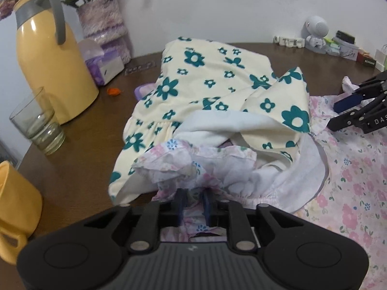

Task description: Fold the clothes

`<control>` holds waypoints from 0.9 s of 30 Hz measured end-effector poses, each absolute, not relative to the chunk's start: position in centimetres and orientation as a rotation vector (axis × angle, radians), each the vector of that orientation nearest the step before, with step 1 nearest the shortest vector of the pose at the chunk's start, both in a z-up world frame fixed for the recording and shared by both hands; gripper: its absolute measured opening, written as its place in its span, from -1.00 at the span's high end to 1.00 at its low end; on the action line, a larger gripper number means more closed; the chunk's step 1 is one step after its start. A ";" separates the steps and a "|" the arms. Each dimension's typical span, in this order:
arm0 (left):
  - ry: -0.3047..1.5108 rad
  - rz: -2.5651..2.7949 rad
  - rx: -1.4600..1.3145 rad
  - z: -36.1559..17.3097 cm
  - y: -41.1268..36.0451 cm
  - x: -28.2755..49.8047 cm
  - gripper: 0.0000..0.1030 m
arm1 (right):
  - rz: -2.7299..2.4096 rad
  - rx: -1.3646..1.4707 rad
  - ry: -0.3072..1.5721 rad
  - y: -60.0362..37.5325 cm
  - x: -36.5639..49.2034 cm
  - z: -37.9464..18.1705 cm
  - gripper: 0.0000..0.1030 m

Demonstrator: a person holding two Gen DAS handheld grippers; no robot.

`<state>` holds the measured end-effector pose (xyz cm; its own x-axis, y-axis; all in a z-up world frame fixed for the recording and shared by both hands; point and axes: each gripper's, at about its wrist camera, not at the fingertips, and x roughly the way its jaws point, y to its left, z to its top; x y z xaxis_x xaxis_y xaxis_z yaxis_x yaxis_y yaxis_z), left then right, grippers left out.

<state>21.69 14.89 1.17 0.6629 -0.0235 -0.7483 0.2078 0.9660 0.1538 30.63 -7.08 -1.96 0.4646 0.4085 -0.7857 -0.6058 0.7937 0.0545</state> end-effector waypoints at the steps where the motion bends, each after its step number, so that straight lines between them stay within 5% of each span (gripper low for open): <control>1: 0.822 -0.142 0.234 1.9 14.9 21.3 0.38 | 0.648 -0.218 0.880 -7.8 30.2 -1.4 0.06; 8: 0.795 -0.314 0.261 4.9 9.6 22.3 0.21 | 0.708 -0.162 0.855 -10.8 25.8 1.2 0.05; 12: 0.859 -0.183 0.340 1.7 6.5 27.3 0.46 | 0.746 -0.136 0.842 -12.3 21.9 1.9 0.05; 24: 0.782 -0.021 0.274 1.0 6.7 34.4 0.48 | 0.710 -0.125 0.867 -17.4 16.7 1.0 0.05; 25: 0.765 -0.031 0.256 1.8 6.9 33.9 0.45 | 0.704 -0.118 0.870 -17.7 16.7 0.9 0.05; 27: 0.722 -0.053 0.238 3.9 7.6 31.7 -0.10 | 0.698 -0.117 0.872 -18.3 16.3 0.7 0.04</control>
<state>31.71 7.61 3.87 0.7505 0.0338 -0.6600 0.1297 0.9718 0.1972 16.34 -18.30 0.72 0.4388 0.5143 -0.7369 -0.6062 0.7747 0.1797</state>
